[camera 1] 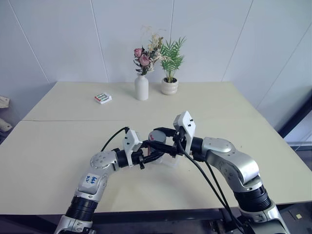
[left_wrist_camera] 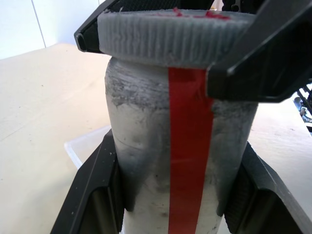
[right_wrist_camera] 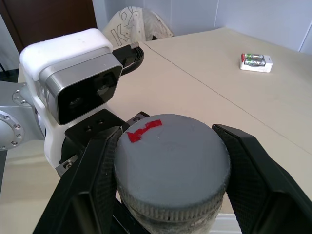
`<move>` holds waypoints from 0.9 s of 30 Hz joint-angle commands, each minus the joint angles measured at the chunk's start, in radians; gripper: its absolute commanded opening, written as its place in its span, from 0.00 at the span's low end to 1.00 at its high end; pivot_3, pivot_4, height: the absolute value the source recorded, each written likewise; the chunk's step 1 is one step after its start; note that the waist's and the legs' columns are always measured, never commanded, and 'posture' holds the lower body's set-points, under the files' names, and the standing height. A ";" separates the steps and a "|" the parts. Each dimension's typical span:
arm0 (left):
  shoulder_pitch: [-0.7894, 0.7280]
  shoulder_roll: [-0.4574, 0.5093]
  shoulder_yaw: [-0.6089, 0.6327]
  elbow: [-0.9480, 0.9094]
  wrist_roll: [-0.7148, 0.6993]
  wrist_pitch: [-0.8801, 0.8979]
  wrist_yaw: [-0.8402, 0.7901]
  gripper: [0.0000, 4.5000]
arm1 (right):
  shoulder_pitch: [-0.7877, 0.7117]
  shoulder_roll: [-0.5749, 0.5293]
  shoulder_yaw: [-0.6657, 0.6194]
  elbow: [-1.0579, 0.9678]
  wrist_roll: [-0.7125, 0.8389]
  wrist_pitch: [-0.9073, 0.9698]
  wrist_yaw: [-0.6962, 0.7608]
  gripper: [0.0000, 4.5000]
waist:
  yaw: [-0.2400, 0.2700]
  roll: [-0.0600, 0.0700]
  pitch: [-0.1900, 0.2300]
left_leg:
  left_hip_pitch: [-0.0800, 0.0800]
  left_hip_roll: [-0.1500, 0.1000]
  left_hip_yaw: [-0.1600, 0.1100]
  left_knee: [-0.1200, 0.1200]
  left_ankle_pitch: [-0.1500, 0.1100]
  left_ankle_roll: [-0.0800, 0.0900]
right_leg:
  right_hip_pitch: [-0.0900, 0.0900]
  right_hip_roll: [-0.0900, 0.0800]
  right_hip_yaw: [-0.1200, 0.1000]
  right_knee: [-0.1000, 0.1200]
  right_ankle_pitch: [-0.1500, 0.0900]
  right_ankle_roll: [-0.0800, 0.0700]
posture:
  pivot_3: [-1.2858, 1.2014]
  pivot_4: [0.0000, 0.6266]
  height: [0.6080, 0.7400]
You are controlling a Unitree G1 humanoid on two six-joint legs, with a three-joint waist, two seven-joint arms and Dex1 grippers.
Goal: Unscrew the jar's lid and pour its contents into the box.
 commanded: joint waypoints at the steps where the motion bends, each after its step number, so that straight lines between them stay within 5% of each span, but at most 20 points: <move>1: 0.014 -0.004 -0.004 -0.056 -0.047 0.002 -0.040 0.45 | -0.030 -0.011 -0.033 -0.016 0.052 -0.037 0.084 0.58 | 0.000 0.000 0.000 | 0.000 0.000 0.000 0.000 0.000 0.000 | 0.000 0.000 0.000 0.000 0.000 0.000 | 0.52 0.24 1.00; 14: 0.006 0.085 -0.043 -0.085 -0.166 0.107 -0.299 0.45 | -0.178 -0.125 0.047 0.172 0.085 -0.103 0.595 0.58 | -0.004 0.000 0.000 | 0.000 0.000 0.000 0.000 0.000 0.000 | 0.000 0.001 0.000 0.000 0.000 0.000 | 0.52 0.24 1.00; 27: -0.025 0.133 -0.037 -0.042 -0.159 0.068 -0.392 0.45 | -0.266 -0.078 0.057 0.353 0.062 -0.193 0.722 0.58 | -0.001 0.000 0.000 | 0.000 0.000 0.000 0.000 0.000 0.000 | 0.000 0.000 0.000 0.000 0.000 0.000 | 0.52 0.24 1.00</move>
